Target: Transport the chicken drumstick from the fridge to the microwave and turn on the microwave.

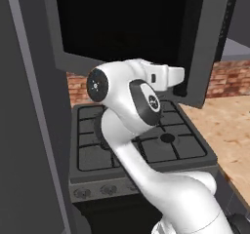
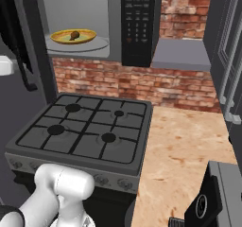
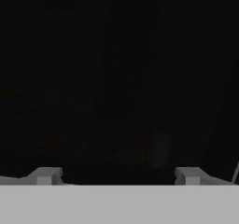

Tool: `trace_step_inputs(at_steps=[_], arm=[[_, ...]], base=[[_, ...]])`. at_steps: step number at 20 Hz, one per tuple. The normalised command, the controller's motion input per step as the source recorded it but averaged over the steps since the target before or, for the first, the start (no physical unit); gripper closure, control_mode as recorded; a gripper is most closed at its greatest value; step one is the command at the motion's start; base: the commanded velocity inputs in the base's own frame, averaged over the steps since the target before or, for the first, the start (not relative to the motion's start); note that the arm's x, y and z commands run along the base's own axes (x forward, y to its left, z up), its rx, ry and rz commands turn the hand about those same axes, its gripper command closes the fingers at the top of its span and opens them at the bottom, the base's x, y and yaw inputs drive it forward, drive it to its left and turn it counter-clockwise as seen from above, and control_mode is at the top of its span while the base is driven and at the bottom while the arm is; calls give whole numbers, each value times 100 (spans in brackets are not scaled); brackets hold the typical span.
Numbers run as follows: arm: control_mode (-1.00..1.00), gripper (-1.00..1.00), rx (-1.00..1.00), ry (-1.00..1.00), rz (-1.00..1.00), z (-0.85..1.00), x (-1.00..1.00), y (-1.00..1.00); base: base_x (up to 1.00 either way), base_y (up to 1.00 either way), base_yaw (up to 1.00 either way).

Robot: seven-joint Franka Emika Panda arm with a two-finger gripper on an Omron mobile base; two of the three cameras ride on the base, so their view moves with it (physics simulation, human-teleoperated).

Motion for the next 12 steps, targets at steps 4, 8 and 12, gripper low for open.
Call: trace_step_inputs(at_steps=[4,8,12], arm=[[-100,-100,31,0,7,2,90,-79],[-100,-100,27,0,10,0,98,-69],[-100,-100,18,-6,13,0,99,-50]], base=[[0,0,0],[0,0,0],[0,0,0]])
